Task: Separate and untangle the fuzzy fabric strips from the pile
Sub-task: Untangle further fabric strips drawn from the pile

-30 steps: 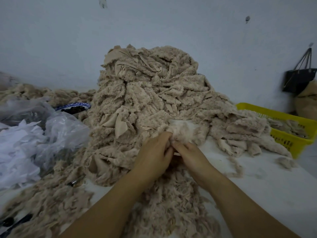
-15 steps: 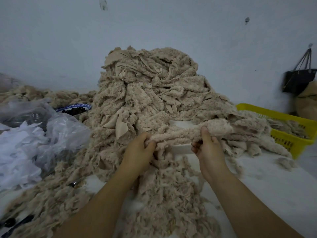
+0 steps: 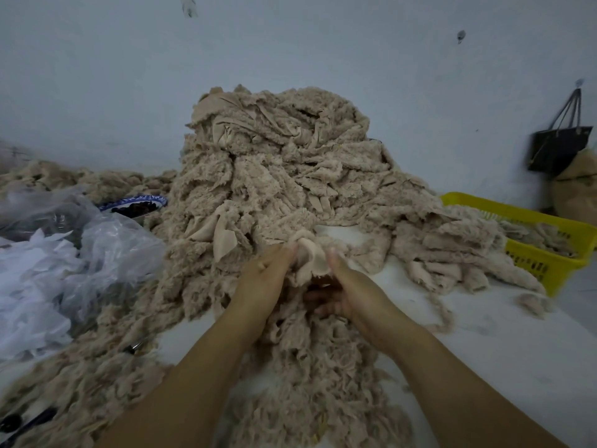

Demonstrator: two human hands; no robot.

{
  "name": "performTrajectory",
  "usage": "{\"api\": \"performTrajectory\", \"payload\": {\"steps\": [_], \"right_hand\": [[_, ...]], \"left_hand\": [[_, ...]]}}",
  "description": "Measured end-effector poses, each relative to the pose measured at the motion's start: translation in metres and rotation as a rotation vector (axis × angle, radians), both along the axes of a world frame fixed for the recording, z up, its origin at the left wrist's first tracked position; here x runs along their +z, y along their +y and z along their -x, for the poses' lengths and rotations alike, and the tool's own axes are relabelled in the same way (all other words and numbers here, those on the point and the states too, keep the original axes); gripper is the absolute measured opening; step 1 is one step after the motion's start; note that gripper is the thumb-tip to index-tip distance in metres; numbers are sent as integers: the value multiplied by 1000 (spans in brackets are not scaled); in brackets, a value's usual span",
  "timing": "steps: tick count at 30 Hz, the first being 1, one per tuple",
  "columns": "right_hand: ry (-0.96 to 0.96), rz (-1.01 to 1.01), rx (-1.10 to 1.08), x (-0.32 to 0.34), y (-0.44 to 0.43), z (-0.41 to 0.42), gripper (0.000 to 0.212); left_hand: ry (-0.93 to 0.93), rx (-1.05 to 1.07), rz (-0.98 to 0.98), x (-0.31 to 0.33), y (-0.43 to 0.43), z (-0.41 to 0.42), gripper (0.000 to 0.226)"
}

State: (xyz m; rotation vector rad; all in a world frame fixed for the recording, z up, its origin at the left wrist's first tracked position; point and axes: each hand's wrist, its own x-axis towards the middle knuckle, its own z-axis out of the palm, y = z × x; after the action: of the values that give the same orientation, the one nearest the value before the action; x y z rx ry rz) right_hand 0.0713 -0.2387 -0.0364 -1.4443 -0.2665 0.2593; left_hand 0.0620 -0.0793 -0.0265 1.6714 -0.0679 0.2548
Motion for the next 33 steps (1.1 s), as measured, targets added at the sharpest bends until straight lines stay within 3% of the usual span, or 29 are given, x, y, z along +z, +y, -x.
{"api": "performTrajectory", "payload": {"steps": [4, 7, 9, 13, 18, 21, 23, 29, 31, 33], "right_hand": [[-96, 150, -48, -6, 7, 0, 48], [-32, 55, -175, -6, 3, -7, 35], [27, 5, -232, -6, -1, -11, 37], [54, -64, -354, -5, -4, -14, 25], [32, -97, -408, -4, -10, -17, 28], [7, -117, -376, -6, -10, -20, 28], [1, -151, -336, -7, -7, -19, 28], [96, -340, -160, 1, -9, -13, 35], [80, -271, -43, 1, -6, -7, 50], [18, -110, 74, -4, 0, -1, 45]], "left_hand": [[-150, -71, -215, 3, -5, 4, 39], [-251, -38, -448, 1, -6, -1, 35], [-228, -3, -560, -1, -4, -5, 31], [-78, 70, -609, 0, 8, -9, 32], [-58, 77, -391, 6, 21, -5, 35], [29, -13, 37, 13, 17, -2, 34], [100, -17, 221, 15, 15, -2, 40], [187, -171, 448, 14, 10, 1, 37], [157, -208, 417, 15, 7, 1, 38], [124, -200, 350, 15, 3, 4, 37]]}}
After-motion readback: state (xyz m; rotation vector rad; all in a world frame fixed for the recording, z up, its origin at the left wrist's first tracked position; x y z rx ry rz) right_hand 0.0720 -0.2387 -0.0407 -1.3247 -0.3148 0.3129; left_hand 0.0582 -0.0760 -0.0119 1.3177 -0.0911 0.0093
